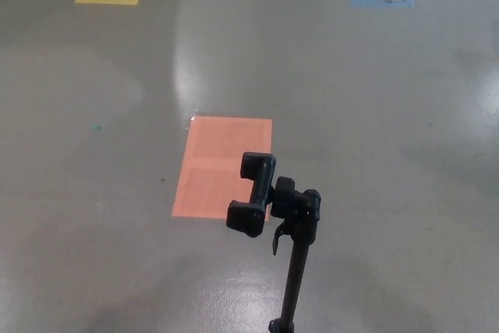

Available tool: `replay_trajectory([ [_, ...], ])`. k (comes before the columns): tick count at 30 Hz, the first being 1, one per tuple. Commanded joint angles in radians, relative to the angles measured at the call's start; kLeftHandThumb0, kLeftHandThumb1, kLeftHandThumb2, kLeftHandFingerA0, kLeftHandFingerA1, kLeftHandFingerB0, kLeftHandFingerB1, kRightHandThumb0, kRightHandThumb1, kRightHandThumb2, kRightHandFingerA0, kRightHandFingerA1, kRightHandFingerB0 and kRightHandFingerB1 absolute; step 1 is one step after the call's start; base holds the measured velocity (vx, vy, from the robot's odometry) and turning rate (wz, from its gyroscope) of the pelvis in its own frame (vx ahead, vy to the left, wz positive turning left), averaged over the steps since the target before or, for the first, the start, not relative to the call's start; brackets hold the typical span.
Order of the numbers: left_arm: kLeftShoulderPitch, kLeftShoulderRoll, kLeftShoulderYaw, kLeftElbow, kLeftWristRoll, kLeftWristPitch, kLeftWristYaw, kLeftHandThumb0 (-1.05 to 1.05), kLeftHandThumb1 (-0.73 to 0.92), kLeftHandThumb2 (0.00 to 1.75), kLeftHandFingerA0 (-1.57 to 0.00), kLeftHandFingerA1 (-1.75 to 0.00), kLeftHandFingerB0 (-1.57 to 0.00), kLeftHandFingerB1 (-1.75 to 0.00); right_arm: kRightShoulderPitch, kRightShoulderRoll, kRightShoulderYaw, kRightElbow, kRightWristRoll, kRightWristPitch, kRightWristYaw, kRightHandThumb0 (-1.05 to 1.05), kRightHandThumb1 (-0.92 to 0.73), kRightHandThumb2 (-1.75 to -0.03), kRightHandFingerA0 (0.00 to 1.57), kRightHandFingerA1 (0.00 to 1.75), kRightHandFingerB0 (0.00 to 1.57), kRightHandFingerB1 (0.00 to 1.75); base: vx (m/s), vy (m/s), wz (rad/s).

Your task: The robot uses its left hand to grab the top of a phone stand kept on the floor and tilt it upwards to adjust its angle

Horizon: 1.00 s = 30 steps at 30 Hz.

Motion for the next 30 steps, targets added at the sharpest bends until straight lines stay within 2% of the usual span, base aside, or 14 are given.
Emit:
replay_trajectory([
  [1, -0.014, 0.026, 0.005, 0.020, 0.001, -0.043, -0.031, -0.66, 0.92, 0.68, -0.25, -0.31, -0.20, -0.28, -0.020, -0.018, 0.002, 0.020, -0.010, -0.028, 0.014, -0.66, -0.79, -0.63, 0.21, 0.35, 0.23, 0.29, 0.00, 0.000, 0.00],
  [5, -0.018, 0.029, 0.001, 0.022, 0.009, -0.061, -0.012, -0.68, 0.91, 0.67, -0.21, -0.30, -0.16, -0.28, -0.027, -0.020, -0.002, 0.019, -0.005, -0.033, 0.011, -0.66, -0.79, -0.64, 0.19, 0.35, 0.21, 0.29, 0.00, 0.000, 0.00],
  [6, -0.019, 0.029, 0.007, 0.016, 0.004, -0.074, -0.002, -0.34, 0.55, 1.09, 0.00, -0.48, 0.00, -0.48, -0.031, -0.021, -0.006, 0.018, -0.002, -0.034, 0.009, -0.68, -0.79, -0.65, 0.17, 0.34, 0.20, 0.29, 0.00, 0.000, 0.00],
  [7, -0.020, 0.028, 0.011, 0.013, 0.001, -0.082, 0.004, -0.34, 0.55, 1.09, 0.00, -0.48, 0.00, -0.48, -0.032, -0.022, -0.007, 0.018, -0.002, -0.035, 0.007, -0.68, -0.79, -0.65, 0.17, 0.34, 0.20, 0.29, 0.00, 0.000, 0.00],
  [8, -0.021, 0.029, 0.009, 0.000, 0.005, -0.108, 0.030, -0.35, 0.53, 1.08, 0.00, -0.48, 0.00, -0.49, -0.033, -0.023, -0.006, 0.015, -0.003, -0.042, 0.003, -0.71, -0.81, -0.65, 0.16, 0.33, 0.18, 0.28, 0.00, 0.000, 0.00],
  [9, -0.022, 0.030, 0.006, -0.019, 0.013, -0.147, 0.072, -0.73, 0.66, 0.93, -0.10, -0.40, -0.05, -0.33, -0.032, -0.025, -0.010, 0.013, 0.000, -0.053, 0.003, -0.37, -0.49, -1.07, 0.01, 0.51, 0.00, 0.49, 0.00, 0.000, 0.00],
  [12, -0.015, 0.033, 0.010, -0.063, 0.016, -0.233, 0.126, -0.71, 0.64, 0.90, -0.09, -0.40, -0.06, -0.28, -0.023, -0.025, -0.025, 0.008, 0.013, -0.089, 0.000, -0.89, -0.69, -1.03, 0.01, 0.42, 0.11, 0.31, 0.00, 0.000, 0.00],
  [13, -0.014, 0.034, 0.016, -0.083, 0.010, -0.267, 0.136, -0.71, 0.62, 0.90, -0.09, -0.40, -0.05, -0.27, -0.022, -0.023, -0.033, 0.006, 0.020, -0.095, 0.001, -0.81, -0.83, -0.66, 0.11, 0.34, 0.11, 0.25, 0.00, 0.000, 0.00],
  [21, -0.003, 0.090, -0.005, -0.303, 0.061, -0.419, 0.179, -0.71, 0.69, 0.68, -0.14, -0.31, -0.02, -0.13, -0.033, -0.025, -0.039, 0.007, 0.014, -0.109, 0.004, -0.82, -0.67, -1.06, 0.05, 0.46, 0.01, 0.30, 0.00, 0.000, 0.00],
  [23, 0.001, 0.118, -0.012, -0.398, 0.093, -0.436, 0.198, -0.82, 0.66, 0.98, -0.12, -0.34, 0.00, -0.13, -0.040, -0.026, -0.026, 0.008, -0.002, -0.102, -0.010, -0.82, -0.86, -0.66, 0.14, 0.34, 0.11, 0.28, 0.00, 0.000, 0.00],
  [24, 0.000, 0.127, -0.010, -0.429, 0.094, -0.444, 0.191, -0.77, 0.81, 0.63, -0.13, -0.26, 0.00, -0.10, -0.044, -0.026, -0.027, 0.008, -0.001, -0.099, -0.010, -0.81, -0.66, -1.06, 0.13, 0.50, 0.00, 0.37, 0.00, 0.000, 0.00],
  [25, 0.003, 0.152, -0.005, -0.512, 0.101, -0.440, 0.168, -0.98, 0.74, 1.00, -0.15, -0.25, 0.00, 0.00, -0.050, -0.025, -0.030, 0.008, 0.003, -0.095, -0.007, -0.85, -0.69, -1.05, 0.12, 0.48, 0.00, 0.35, 0.00, 0.000, 0.00],
  [27, 0.009, 0.175, -0.003, -0.591, 0.113, -0.427, 0.153, -0.98, 0.74, 1.00, -0.15, -0.25, 0.00, 0.00, -0.053, -0.026, -0.031, 0.008, 0.004, -0.093, -0.004, -0.85, -0.69, -1.05, 0.12, 0.48, 0.00, 0.35, 0.00, 0.000, 0.00],
  [30, -0.012, 0.215, 0.005, -0.699, 0.142, -0.475, 0.166, -0.76, 0.76, 0.63, -0.19, -0.28, 0.00, -0.09, -0.057, -0.026, -0.041, 0.009, 0.016, -0.091, 0.010, -0.83, -0.68, -1.05, 0.11, 0.48, 0.01, 0.35, 0.00, 0.000, 0.00],
])
